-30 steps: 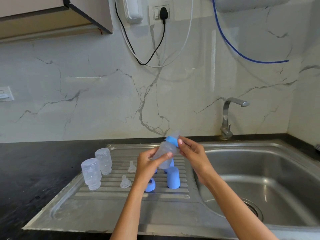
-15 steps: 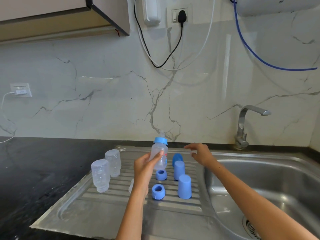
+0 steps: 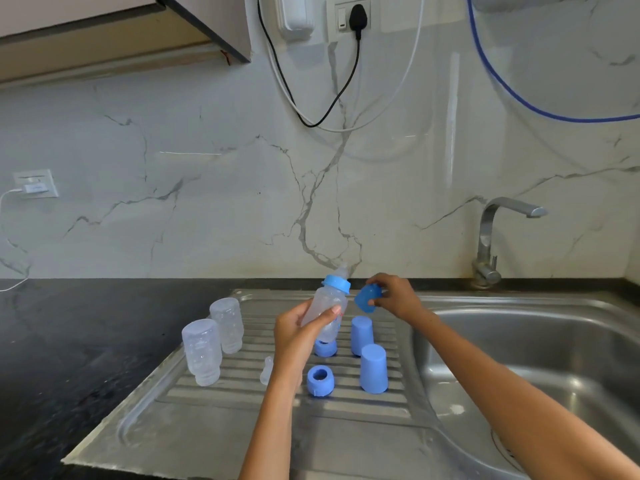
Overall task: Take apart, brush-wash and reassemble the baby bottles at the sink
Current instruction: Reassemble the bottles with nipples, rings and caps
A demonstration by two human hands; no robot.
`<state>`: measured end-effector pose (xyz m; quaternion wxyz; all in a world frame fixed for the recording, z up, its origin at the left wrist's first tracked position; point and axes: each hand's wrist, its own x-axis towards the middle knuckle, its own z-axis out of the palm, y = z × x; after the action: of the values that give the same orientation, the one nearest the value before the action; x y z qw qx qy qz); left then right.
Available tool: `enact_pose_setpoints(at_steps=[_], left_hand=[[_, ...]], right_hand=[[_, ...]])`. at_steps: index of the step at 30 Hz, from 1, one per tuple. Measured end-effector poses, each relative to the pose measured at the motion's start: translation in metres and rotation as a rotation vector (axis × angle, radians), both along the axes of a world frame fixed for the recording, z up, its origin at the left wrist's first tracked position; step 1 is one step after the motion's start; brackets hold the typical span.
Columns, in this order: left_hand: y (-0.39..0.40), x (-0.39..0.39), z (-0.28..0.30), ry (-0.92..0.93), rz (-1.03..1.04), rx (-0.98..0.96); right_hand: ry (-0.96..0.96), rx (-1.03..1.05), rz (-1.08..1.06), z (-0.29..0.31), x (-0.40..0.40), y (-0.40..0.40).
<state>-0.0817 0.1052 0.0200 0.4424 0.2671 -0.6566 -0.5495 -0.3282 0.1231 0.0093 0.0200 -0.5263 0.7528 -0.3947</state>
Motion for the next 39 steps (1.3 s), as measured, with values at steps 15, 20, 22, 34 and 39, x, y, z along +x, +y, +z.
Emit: enact_pose_setpoints(at_steps=[15,20,22,34,39], left_hand=[[0.012,0.002,0.002,-0.071,-0.086,-0.151],[0.013,0.000,0.000,-0.062,-0.114,-0.188],[0.011,-0.001,-0.002,-0.064,-0.116,-0.204],[0.015,-0.003,-0.002,-0.059,-0.096,-0.268],[0.016,-0.004,-0.002,-0.048,-0.089,-0.329]], right_hand=[[-0.884,-0.410,0.104,0.026,0.056,0.129],[-0.819,-0.383,0.154,0.026,0.064,0.131],[-0.796,-0.364,0.177,0.026,0.066,0.131],[-0.713,-0.285,0.304,0.027,0.073,0.132],[-0.672,-0.290,0.353,0.030,0.070,0.133]])
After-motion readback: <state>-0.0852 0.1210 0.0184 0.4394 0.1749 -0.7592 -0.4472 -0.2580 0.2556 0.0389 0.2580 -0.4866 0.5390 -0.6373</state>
